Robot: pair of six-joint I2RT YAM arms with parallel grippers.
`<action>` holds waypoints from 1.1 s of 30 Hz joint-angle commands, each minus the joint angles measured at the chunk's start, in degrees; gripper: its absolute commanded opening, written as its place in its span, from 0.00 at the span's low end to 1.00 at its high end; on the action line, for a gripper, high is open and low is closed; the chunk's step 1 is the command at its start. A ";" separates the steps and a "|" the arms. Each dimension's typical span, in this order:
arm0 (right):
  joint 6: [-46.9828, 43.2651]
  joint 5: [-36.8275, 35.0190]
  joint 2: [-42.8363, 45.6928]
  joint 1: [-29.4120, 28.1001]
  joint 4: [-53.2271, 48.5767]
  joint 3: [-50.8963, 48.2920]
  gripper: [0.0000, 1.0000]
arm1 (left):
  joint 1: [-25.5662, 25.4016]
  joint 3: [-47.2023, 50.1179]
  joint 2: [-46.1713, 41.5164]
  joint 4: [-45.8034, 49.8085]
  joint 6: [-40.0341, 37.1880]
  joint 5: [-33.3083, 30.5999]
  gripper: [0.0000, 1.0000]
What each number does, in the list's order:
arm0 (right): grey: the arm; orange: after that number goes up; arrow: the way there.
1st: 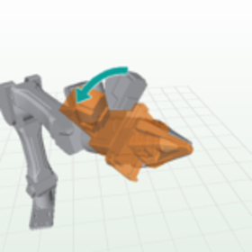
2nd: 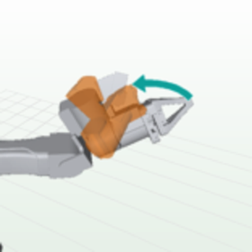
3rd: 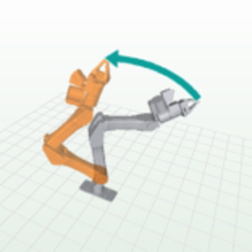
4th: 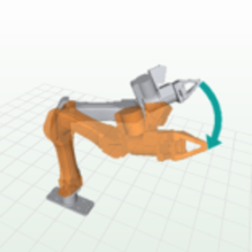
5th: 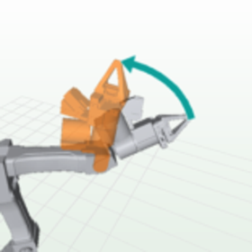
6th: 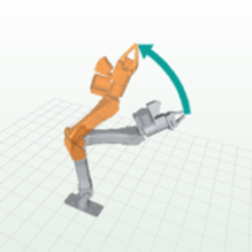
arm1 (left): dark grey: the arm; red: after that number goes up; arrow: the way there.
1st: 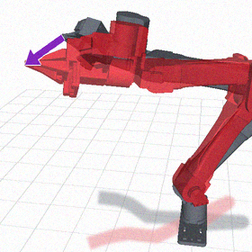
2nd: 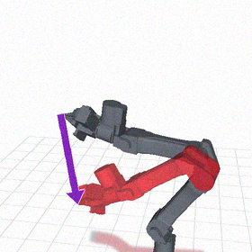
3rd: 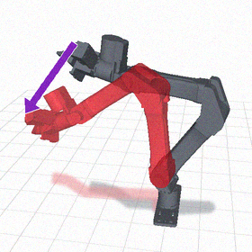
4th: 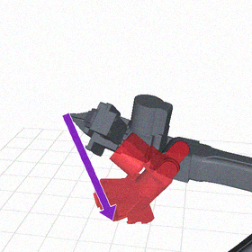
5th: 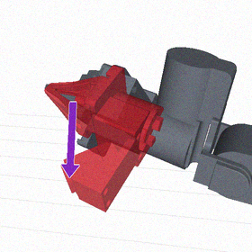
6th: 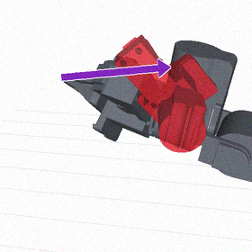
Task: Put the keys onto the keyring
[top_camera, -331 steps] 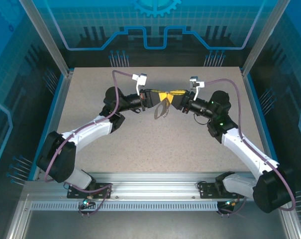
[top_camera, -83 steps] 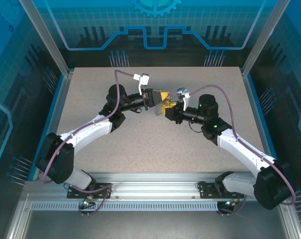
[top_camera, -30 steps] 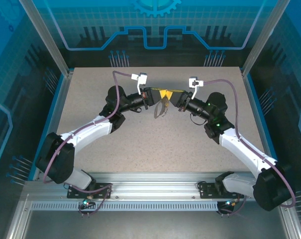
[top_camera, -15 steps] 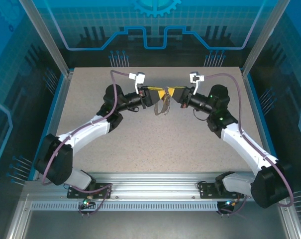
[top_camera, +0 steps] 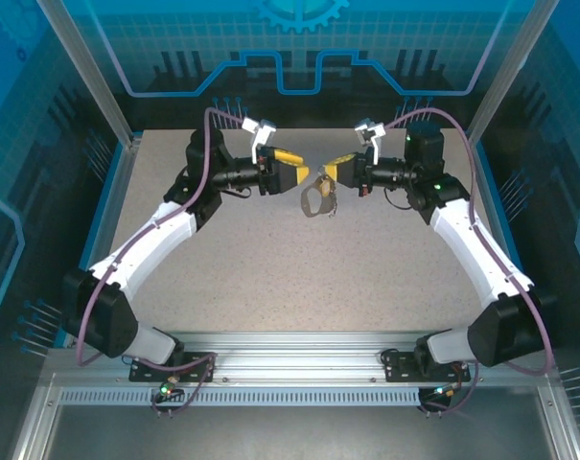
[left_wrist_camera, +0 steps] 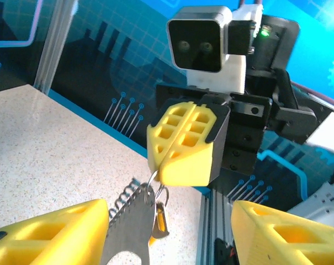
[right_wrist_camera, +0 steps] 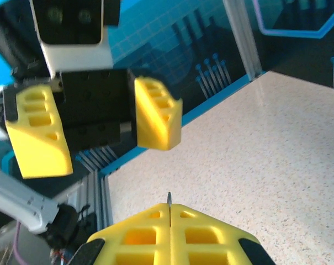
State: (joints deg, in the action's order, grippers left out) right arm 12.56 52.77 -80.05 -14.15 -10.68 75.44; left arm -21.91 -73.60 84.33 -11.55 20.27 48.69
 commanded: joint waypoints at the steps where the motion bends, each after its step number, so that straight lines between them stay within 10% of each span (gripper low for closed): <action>1: -8.43 7.58 -2.13 0.52 -10.44 4.42 0.00 | 0.64 -5.20 2.92 11.99 -7.68 6.07 0.61; 33: -9.02 9.12 -5.82 0.27 -10.51 6.21 0.00 | -1.38 -12.79 10.59 21.04 -13.32 11.43 0.37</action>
State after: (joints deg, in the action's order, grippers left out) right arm 3.38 59.68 -85.43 -14.17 -21.85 79.61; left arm -22.85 -84.58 94.48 8.80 8.51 58.41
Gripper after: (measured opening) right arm 0.064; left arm 0.375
